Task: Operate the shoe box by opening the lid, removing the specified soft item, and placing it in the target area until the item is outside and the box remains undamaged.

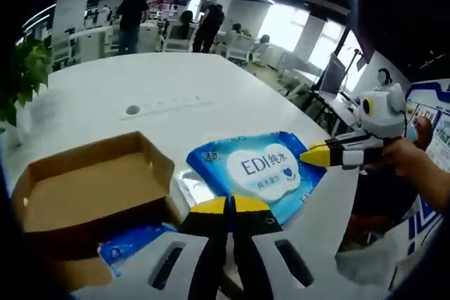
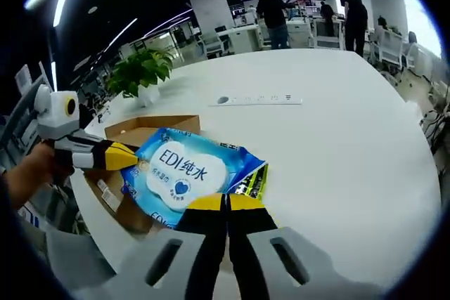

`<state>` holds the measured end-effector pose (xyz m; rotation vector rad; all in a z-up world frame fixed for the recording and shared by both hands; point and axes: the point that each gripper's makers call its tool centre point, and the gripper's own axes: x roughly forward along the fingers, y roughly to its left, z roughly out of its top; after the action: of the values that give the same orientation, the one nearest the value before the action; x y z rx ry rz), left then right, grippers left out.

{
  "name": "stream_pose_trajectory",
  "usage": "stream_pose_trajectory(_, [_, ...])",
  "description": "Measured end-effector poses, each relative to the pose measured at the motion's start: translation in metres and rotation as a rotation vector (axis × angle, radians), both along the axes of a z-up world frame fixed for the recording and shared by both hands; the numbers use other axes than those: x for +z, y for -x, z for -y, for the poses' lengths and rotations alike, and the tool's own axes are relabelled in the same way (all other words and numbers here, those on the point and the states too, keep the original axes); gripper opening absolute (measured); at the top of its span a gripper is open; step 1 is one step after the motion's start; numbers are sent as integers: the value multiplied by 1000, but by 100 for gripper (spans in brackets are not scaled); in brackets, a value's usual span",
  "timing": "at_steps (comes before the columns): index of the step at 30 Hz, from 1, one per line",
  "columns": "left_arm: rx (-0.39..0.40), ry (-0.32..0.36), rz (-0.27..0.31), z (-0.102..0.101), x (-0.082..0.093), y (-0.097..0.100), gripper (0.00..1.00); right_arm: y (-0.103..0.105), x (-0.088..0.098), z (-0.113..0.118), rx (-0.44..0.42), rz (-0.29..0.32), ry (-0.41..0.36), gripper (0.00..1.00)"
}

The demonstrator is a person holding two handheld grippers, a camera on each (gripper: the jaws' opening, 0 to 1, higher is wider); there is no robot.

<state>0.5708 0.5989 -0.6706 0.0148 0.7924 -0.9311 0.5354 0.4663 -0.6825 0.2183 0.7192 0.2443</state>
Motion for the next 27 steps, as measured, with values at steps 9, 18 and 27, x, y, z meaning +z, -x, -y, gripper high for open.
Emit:
stream_pose_trajectory(9, [-73, -134, 42, 7, -26, -7, 0, -14, -24, 6, 31, -34, 44, 0])
stream_pose_trajectory(18, [-176, -300, 126, 13, -52, -17, 0, -25, -47, 3, 62, -58, 79, 0])
stream_pose_trajectory(27, [-219, -381, 181, 12, -64, -24, 0, -37, -73, 5, 72, -71, 95, 0])
